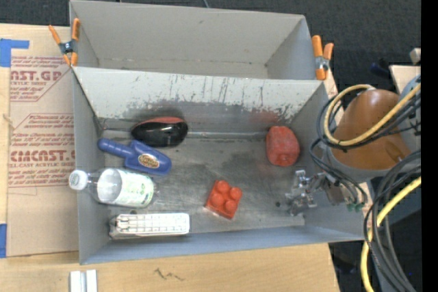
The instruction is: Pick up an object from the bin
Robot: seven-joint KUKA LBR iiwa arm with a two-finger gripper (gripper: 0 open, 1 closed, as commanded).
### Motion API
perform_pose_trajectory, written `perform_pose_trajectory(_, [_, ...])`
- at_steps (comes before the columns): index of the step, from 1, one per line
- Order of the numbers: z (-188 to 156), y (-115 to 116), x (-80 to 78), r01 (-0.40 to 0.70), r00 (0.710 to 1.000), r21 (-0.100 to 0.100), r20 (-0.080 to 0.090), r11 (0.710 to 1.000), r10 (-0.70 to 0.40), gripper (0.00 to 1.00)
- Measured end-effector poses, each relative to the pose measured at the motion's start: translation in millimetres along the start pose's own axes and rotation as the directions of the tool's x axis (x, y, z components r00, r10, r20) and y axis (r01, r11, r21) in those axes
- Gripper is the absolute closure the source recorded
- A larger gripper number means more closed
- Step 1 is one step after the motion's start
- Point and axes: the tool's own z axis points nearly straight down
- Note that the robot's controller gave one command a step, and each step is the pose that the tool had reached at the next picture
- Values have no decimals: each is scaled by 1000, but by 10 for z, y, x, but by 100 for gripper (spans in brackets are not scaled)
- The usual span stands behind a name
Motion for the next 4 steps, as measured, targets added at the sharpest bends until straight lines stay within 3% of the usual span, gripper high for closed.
perform_pose_trajectory(1, [-479,164,-19,43,999,-3,-7,999,-43,100])
perform_pose_trajectory(2, [-636,173,-160,320,948,0,1,948,-320,0])
perform_pose_trajectory(3, [-461,148,-207,436,900,0,1,900,-436,0])
perform_pose_trajectory(4, [-573,553,-370,455,890,0,-1,890,-455,0])
